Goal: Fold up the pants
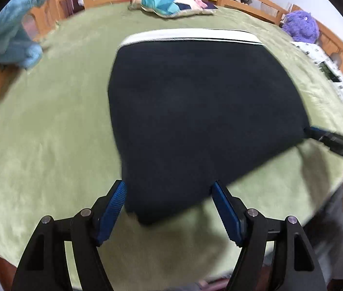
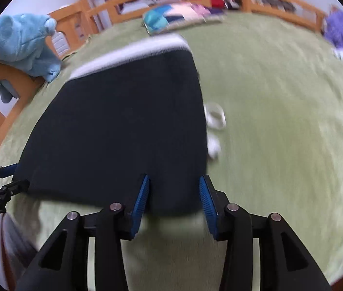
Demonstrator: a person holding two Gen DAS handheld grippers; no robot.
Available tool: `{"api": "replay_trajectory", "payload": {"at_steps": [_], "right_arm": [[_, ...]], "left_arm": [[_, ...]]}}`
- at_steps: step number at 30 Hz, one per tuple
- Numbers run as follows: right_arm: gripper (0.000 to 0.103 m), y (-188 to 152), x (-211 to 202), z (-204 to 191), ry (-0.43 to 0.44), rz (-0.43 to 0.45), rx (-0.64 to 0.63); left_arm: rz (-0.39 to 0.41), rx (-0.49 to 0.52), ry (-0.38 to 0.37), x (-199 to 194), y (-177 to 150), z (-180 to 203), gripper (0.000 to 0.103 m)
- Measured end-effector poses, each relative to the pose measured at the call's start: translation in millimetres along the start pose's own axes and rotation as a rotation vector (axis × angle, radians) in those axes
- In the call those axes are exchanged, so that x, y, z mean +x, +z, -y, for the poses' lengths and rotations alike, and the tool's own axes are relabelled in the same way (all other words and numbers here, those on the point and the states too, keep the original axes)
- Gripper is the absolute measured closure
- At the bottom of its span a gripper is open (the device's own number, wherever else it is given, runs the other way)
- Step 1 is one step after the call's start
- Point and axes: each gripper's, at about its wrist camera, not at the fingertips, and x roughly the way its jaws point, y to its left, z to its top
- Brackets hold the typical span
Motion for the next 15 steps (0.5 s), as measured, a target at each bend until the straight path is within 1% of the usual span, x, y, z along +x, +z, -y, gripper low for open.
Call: {"api": "replay_trajectory", "payload": {"at_steps": [2,3,5,7,8,9,11,12,14,15], "right_arm": [[0.061,-4.1,-9.7,0.4,-0.007,-0.023,0.023],[0.061,-3.1,-20.1,-1.7,-0.026,-0.013,0.031],[0.061,3.0,-46.7,-7.6,-0.051,0.028,0.042],[0.058,4.3,-76.5,-18.0,-0.065,0.077,0.027],[0.052,8.8,-92.2,-23.5,-0.082,0.108,0.015],[0.042,13.7,-109.4,-30.1,-0.106,0.144,0.005],[0.038,21.6,-137.1,-40.2,-0.139,0.193,-0.001],[0.034,24.6,-153.3,-45.6,-0.142,0.225,-0.004],[0.028,25.2,-180.7,-53.1,-0.151,0.271,-0.003],[0.028,26.1,-193.8,-56.6,-0.148,0.290,-0.007]], "left_arm": [[0.026,-0.013,0.012,-16.0,1.7,0.2,0.032],[0.043,-0.009,0.022,-25.4,4.8,2.7,0.032],[0.081,0.002,0.040,-46.5,11.4,12.2,0.032],[0.127,0.009,0.038,-69.0,18.3,23.2,0.031],[0.159,0.015,0.049,-84.3,22.2,30.8,0.031],[0.183,0.017,0.060,-93.8,27.7,35.9,0.031],[0.250,0.016,0.079,-121.1,34.1,48.5,0.025],[0.287,0.016,0.074,-136.9,33.4,55.2,0.024],[0.334,0.019,0.070,-153.2,35.8,64.7,0.020],[0.356,0.021,0.078,-163.3,32.8,71.5,0.020]]}}
